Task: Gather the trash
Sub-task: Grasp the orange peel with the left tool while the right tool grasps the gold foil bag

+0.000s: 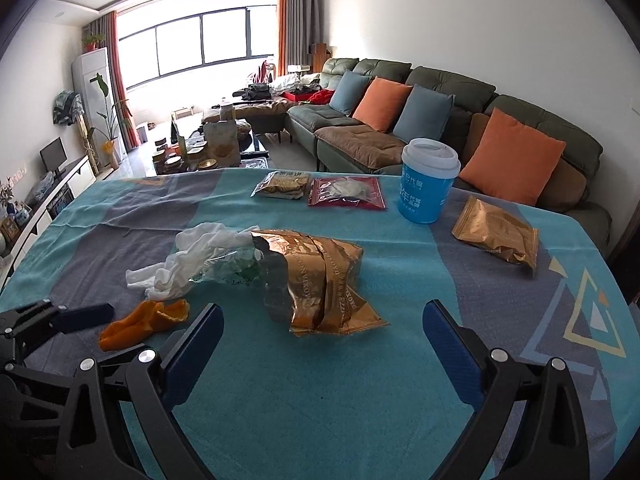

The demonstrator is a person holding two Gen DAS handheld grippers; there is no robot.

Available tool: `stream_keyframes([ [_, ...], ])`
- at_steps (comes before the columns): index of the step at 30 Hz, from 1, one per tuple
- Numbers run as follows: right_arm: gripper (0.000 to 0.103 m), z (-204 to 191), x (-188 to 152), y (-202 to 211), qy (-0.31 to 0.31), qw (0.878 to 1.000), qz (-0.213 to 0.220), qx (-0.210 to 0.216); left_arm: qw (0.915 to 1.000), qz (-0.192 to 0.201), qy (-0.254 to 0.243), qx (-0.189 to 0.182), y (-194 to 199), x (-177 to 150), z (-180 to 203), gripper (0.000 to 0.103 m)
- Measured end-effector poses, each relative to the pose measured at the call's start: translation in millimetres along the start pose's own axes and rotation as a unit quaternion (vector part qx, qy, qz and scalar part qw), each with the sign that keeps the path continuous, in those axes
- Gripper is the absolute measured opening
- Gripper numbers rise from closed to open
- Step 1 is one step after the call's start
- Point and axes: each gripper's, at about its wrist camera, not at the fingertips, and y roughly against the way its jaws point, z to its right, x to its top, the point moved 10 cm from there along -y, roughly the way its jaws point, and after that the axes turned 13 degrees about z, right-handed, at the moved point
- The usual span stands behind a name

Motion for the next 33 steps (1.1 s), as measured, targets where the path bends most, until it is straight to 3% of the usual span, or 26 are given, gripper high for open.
stream_keyframes([
  [6,0.096,2,-2,-6,-0.005,1.0,-0.005,0.005,1.0,0.001,0.007,0.001,-2,1,-3,0.062],
  [8,0.096,3,-2,-8,-0.011,1.0,-0.009,0.009,0.9999,0.002,0.01,0.006,-2,1,-6,0.055],
  [10,0.096,4,-3,-10,-0.014,1.0,-0.012,0.011,0.9999,0.0,0.011,0.012,-1,1,-7,0.035],
  [12,0.096,3,-3,-12,-0.015,1.0,-0.013,0.016,0.9999,-0.002,0.007,0.015,0,0,-7,0.033],
  [15,0.095,2,-1,-13,-0.011,1.0,-0.012,0.023,0.9999,-0.006,-0.002,0.011,0,-2,-4,0.019],
  [19,0.093,1,0,-18,-0.016,0.999,-0.016,0.032,1.0,-0.007,0.0,0.002,1,-3,-3,0.016],
  [25,0.064,-1,-8,-26,-0.015,0.998,-0.046,0.048,0.9999,-0.008,0.008,-0.011,1,-5,-3,0.015],
  [26,0.055,-3,-10,-28,-0.016,0.997,-0.051,0.052,0.9998,-0.008,0.012,-0.013,1,-4,-3,0.015],
  [32,0.05,-6,-17,-27,-0.005,0.997,-0.064,0.053,0.9997,-0.009,0.015,-0.017,3,-6,-3,0.015],
  [33,0.029,-6,-18,-27,-0.003,0.996,-0.067,0.053,0.9997,-0.009,0.016,-0.018,3,-6,-3,0.015],
])
